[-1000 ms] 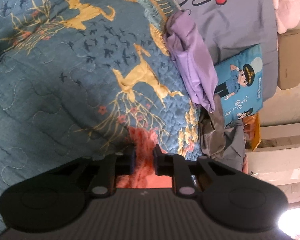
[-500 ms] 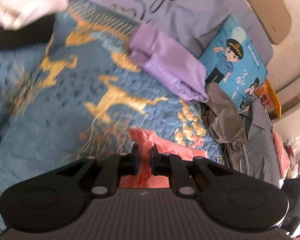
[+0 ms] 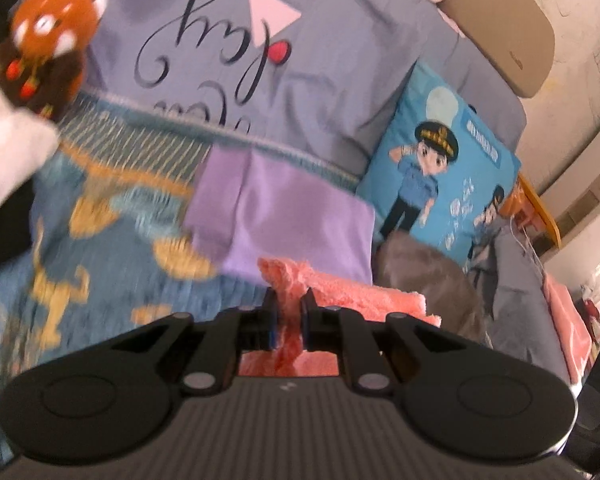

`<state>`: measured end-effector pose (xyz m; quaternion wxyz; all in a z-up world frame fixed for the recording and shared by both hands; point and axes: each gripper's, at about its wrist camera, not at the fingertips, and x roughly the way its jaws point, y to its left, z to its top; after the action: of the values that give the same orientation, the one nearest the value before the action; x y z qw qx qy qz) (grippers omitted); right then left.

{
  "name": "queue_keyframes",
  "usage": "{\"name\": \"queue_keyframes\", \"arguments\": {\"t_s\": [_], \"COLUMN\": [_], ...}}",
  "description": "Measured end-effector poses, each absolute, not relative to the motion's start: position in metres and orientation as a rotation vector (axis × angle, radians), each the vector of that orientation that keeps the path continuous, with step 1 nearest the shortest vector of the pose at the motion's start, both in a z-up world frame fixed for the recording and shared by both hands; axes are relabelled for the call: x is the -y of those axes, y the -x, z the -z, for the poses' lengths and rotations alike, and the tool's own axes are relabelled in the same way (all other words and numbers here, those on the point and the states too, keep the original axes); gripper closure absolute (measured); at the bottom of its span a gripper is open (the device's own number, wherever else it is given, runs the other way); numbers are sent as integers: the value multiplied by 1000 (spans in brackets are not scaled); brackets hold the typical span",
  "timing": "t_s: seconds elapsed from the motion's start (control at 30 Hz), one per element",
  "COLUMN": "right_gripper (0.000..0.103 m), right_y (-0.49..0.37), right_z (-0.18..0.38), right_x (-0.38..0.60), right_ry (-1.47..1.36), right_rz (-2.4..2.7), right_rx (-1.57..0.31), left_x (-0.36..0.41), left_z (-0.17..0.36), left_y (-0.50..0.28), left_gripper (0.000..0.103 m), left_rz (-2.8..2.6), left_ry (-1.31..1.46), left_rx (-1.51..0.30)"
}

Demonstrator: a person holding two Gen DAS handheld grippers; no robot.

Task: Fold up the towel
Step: 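Carry the folded pink towel with both grippers onto the folded lilac cloth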

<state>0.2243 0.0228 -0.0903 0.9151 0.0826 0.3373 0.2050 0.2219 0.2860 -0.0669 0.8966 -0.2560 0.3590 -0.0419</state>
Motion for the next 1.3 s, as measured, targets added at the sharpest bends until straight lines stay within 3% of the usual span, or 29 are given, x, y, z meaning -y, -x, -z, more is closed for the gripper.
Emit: {"name": "queue_keyframes", "arguments": {"t_s": [0.27, 0.67, 1.3], "right_gripper": [94, 94, 93], "right_y": [-319, -420, -452], "right_z": [77, 104, 150], "right_x": [-35, -36, -32], "right_ry": [-140, -134, -167], "right_rz": [-393, -299, -250], "right_rx": [-666, -725, -812], "left_x": [-289, -259, -239], "left_z": [52, 93, 148], "left_y": [-339, -468, -501], "left_gripper": [91, 91, 90], "left_rz": [57, 33, -5], "left_ry": [427, 318, 232], "left_rx": [-711, -786, -860]}}
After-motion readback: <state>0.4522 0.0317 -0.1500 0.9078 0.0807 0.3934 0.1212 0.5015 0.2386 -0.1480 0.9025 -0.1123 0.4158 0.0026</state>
